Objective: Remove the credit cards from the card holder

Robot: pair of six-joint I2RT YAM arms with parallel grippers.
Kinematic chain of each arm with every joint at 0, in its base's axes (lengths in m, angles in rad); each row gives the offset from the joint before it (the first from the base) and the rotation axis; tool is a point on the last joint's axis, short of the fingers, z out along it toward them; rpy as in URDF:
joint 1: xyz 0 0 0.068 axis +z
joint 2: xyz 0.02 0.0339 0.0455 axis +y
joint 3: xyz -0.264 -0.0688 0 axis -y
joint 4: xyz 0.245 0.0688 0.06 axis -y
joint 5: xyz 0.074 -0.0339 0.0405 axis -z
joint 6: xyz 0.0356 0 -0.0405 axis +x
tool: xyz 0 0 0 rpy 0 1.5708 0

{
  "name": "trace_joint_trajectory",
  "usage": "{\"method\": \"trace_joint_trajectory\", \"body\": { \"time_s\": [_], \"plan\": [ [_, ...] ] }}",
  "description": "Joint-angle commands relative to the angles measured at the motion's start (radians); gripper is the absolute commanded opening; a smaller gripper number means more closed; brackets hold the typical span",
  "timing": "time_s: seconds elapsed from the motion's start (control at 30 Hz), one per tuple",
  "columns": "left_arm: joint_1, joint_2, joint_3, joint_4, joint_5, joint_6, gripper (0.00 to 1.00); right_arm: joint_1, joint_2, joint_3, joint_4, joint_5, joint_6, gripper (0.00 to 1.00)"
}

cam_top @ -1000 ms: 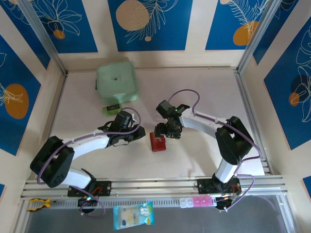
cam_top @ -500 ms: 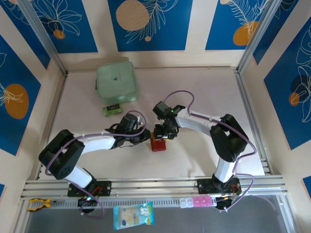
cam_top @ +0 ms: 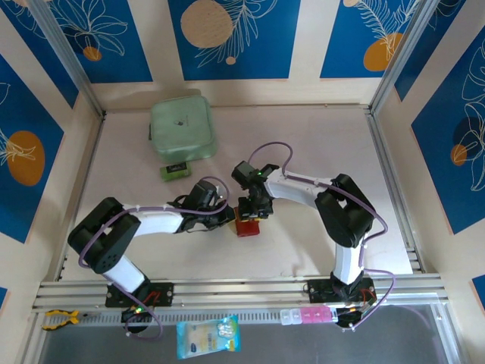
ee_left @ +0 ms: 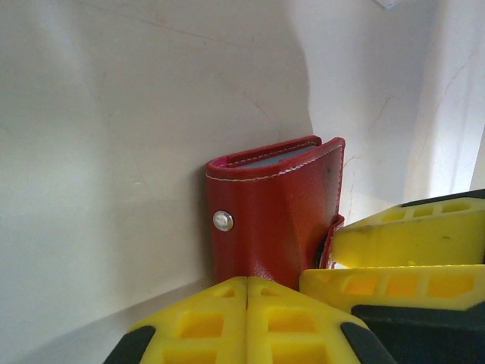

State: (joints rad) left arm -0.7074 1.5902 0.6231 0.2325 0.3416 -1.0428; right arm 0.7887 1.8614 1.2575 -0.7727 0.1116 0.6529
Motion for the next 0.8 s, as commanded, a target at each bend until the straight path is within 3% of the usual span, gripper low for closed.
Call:
{"method": "trace_joint_trajectory", "body": {
  "time_s": [0.0,0.2,0.77],
  "plan": [
    [-0.009,0.023,0.006,0.015,0.028,-0.01,0.0,0.019,0.037,0.024,-0.058,0.05,-0.02,0.39],
    [-0.01,0.023,0.006,0.018,0.031,-0.014,0.0,0.03,0.063,0.029,-0.062,0.076,-0.014,0.34],
    [-0.045,0.04,0.046,0.056,0.064,-0.019,0.0,0.008,0.015,-0.042,0.029,-0.019,0.012,0.15]
  ]
}}
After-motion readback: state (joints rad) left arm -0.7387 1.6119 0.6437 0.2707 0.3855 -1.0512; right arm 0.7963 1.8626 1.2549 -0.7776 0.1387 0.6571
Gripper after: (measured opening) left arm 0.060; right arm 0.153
